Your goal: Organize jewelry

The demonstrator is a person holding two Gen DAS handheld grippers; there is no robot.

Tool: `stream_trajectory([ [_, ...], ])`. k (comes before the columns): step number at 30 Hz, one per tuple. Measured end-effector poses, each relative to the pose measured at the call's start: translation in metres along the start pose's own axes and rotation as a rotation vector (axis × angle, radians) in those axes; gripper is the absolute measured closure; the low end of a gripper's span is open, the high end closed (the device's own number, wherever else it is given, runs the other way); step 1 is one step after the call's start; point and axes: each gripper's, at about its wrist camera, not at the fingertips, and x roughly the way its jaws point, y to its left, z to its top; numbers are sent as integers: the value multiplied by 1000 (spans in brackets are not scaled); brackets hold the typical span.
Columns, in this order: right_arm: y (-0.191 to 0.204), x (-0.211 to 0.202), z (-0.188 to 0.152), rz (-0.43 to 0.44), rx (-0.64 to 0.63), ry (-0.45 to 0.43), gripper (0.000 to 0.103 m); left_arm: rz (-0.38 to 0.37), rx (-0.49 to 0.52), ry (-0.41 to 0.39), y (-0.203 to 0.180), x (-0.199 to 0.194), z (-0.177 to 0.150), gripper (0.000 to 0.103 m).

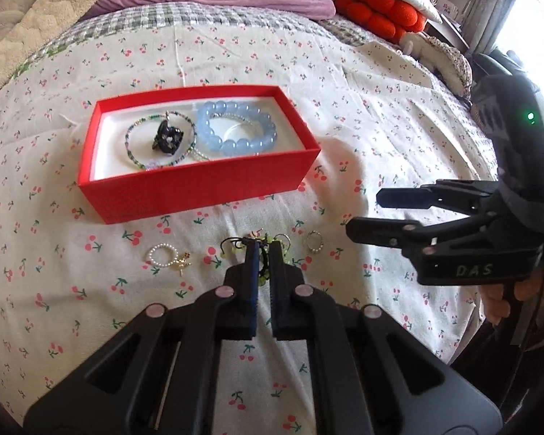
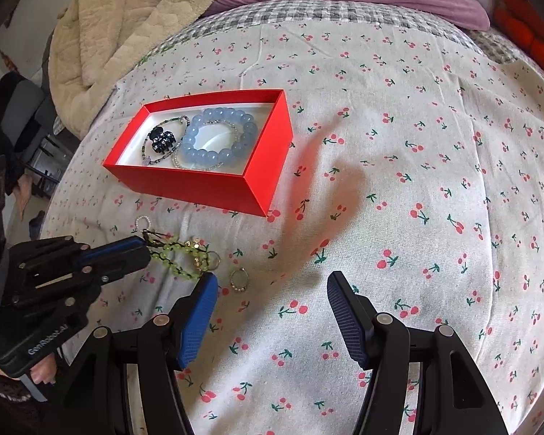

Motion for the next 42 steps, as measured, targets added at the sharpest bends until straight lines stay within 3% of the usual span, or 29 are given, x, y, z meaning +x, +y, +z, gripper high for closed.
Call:
stream_trajectory([
  [9, 24, 11, 0, -3, -59, 15, 39, 22, -99, -25, 42, -27, -4, 97],
  [19, 66, 32, 3, 9, -192, 13, 39, 78, -135, 41, 90, -33, -28, 96],
  [23, 76, 41, 3, 10, -218, 17, 40, 69, -124, 52, 96, -32, -34, 63],
  [24, 78, 43, 3, 13, -222, 14, 40, 73, -113, 58, 96, -30, -35, 59],
  [29, 81, 52, 1, 22, -247, 5, 44, 86, -60, 135, 92, -6, -42, 59],
  [33, 86, 60, 1, 31, -270, 23, 59, 93, -33, 165, 89, 5, -41, 59],
  [42, 89, 70, 7, 27, -270, 24, 61, 112, 14, 178, 81, 12, -44, 61],
])
